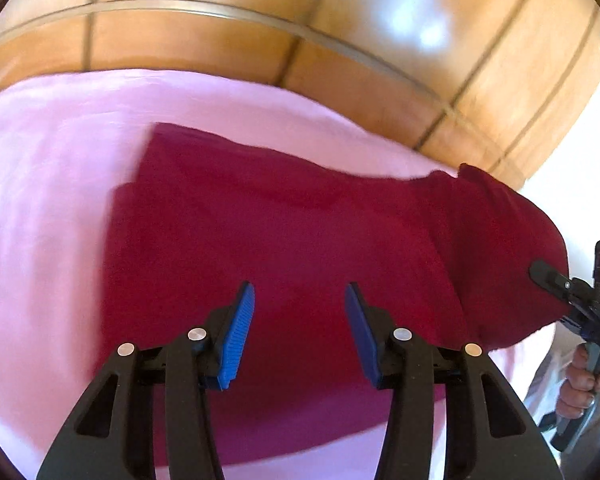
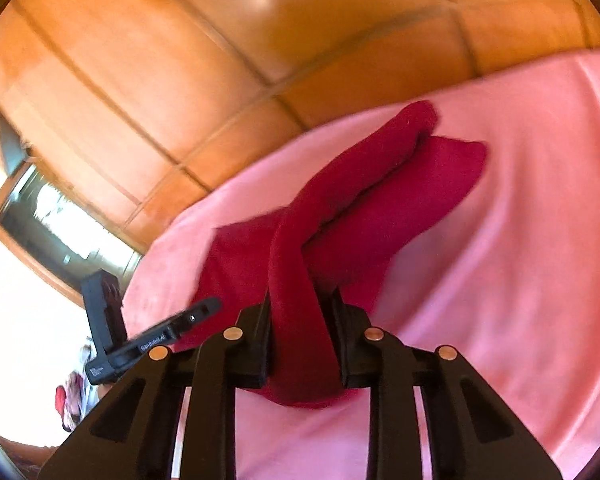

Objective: Fold small clothes

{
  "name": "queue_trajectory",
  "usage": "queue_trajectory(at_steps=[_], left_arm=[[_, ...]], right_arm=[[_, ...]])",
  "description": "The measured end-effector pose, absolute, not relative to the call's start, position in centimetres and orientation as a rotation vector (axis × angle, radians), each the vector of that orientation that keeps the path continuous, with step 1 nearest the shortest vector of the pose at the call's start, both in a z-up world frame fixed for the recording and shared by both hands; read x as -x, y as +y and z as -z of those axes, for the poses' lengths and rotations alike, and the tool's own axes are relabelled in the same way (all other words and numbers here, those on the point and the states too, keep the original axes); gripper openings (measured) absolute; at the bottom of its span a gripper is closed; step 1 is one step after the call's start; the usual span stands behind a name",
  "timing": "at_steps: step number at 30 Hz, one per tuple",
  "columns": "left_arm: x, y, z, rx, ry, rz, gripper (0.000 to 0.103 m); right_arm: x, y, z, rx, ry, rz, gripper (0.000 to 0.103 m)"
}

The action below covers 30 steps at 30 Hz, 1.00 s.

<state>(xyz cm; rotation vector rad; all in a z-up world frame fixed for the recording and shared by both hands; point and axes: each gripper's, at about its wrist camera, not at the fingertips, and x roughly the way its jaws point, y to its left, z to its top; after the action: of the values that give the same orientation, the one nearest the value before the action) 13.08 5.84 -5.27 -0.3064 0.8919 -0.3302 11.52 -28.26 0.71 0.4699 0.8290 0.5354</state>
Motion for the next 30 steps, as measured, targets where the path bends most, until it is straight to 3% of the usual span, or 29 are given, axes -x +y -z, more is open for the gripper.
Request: queue_trajectory(at_steps=[8,15,17,19,21,25,30], left_arm=[[-10.0,15.9,4.5,0.521,0.856,0.282,0.047],[-8.5,19.5,4.5,0.664,0.845,0.301,0.047],[-8.4,20.1,4.4,0.704,0.846,0.327,0.047],[-8.8,20.4,4.3,0.728,0.854,0.350,0.047],[-9.2,20.2,3.8,0.739,0.855,0.368,0.050],[-10.5,19.5,3.1,0.764,0.866,0.405,0.064],[-12.7,17.3,3.0,0.712,0.944,0.413,0.066]], right_arm=[[-13.6,-14.1,-1.9,-0.318,0.858,-0.723,0.021],[-14.6,-4.2,3.3,-0.086,0.993,-0.732,0.022],[-14.3,-3.7,3.9,-0.054,0.990,-0.765,0.030],[-13.3,-4.0,3.4,-0.074,0.961,-0.836,0.055],[-12.1,-4.5,2.6,-0.087,0.939,-0.899,0.060],[-9.1,-7.3,1.3,-0.106,0.912,-0.928,0.063],[-6.4,-13.3,2.4,-0.091,0.896,-0.786,0.063]])
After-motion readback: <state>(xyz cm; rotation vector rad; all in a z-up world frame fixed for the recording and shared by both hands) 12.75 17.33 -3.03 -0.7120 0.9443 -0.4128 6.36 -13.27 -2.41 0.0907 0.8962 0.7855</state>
